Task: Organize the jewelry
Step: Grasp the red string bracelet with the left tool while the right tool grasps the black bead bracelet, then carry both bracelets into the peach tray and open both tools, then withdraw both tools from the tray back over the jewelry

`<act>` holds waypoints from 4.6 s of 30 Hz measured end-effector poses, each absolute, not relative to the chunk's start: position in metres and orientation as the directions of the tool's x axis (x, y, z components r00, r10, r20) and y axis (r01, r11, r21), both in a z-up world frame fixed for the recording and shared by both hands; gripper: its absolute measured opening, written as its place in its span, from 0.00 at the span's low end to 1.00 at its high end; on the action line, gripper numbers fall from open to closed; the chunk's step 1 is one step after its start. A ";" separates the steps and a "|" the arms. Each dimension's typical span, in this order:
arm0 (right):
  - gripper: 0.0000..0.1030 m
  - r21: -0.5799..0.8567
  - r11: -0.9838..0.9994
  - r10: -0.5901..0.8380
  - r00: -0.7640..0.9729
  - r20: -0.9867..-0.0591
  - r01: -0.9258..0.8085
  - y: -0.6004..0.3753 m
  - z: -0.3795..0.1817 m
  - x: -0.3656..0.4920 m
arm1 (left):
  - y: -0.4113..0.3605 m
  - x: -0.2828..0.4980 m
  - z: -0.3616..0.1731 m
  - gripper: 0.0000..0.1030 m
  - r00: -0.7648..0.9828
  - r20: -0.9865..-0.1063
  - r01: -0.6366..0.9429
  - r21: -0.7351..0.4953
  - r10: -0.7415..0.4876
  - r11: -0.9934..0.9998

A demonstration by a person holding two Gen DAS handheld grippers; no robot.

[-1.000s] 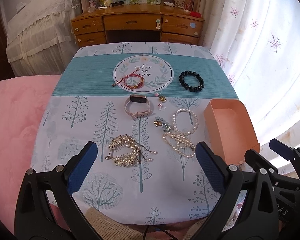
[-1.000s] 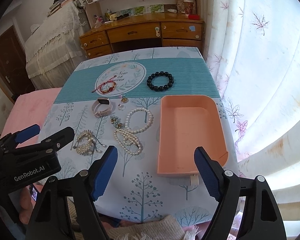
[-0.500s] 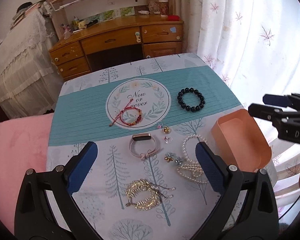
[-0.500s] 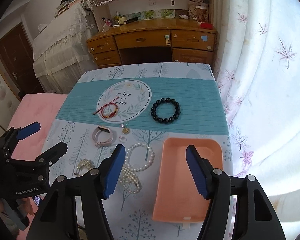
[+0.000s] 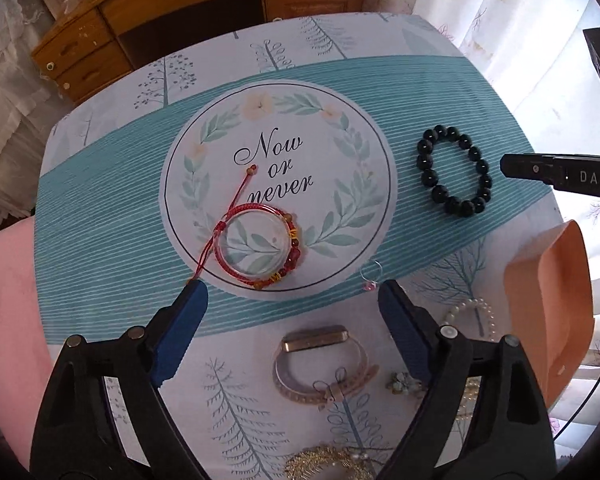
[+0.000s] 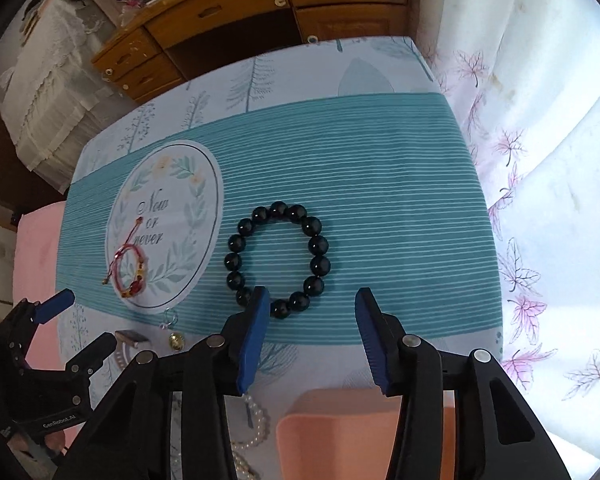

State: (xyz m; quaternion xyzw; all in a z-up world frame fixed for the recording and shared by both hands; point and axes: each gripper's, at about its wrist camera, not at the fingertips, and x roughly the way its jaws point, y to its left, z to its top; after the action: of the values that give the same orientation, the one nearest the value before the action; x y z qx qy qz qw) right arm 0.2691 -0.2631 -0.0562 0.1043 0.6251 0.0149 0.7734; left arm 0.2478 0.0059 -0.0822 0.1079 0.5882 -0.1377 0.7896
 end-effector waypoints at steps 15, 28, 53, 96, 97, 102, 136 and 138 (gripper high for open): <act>0.25 0.051 0.995 0.039 0.128 -0.991 0.091 -0.236 -0.117 0.307 | -0.015 0.277 -0.126 0.44 0.178 -0.984 0.437 0.057 -0.025 0.898; 0.14 0.116 0.986 0.098 0.147 -0.984 0.117 -0.255 -0.106 0.301 | 0.001 0.285 -0.116 0.09 0.140 -0.986 0.369 -0.029 -0.086 0.929; 0.14 0.354 0.934 0.297 0.437 -0.849 0.053 -0.325 0.089 0.095 | -0.157 0.148 0.058 0.10 0.308 -0.896 0.593 -0.082 -0.320 0.801; 0.37 0.279 0.947 0.228 0.276 -0.934 0.162 -0.360 0.010 -0.053 | -0.192 0.083 -0.015 0.13 0.196 -0.926 0.625 -0.136 -0.324 0.768; 0.37 0.285 0.946 0.234 0.282 -0.930 0.155 -0.359 0.017 -0.056 | -0.187 0.079 -0.012 0.13 0.211 -0.922 0.620 -0.132 -0.326 0.774; 0.37 0.282 0.956 0.242 0.313 -0.918 0.087 -0.335 0.033 -0.059 | -0.155 0.066 0.003 0.13 0.288 -0.899 0.555 -0.125 -0.331 0.822; 0.37 0.116 0.985 0.153 0.337 -0.929 -0.129 -0.163 0.023 0.066 | 0.058 0.096 -0.042 0.13 0.437 -0.893 0.090 -0.078 -0.110 0.993; 0.37 0.118 0.984 0.158 0.335 -0.929 -0.137 -0.157 0.018 0.080 | 0.069 0.105 -0.047 0.13 0.433 -0.895 0.069 -0.086 -0.107 0.994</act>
State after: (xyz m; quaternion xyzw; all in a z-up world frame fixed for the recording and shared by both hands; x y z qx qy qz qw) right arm 0.0797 -0.1572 0.0177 0.0091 0.5694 0.0903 0.8170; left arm 0.1048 0.0692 -0.0473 -0.0183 0.5299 -0.0520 0.8463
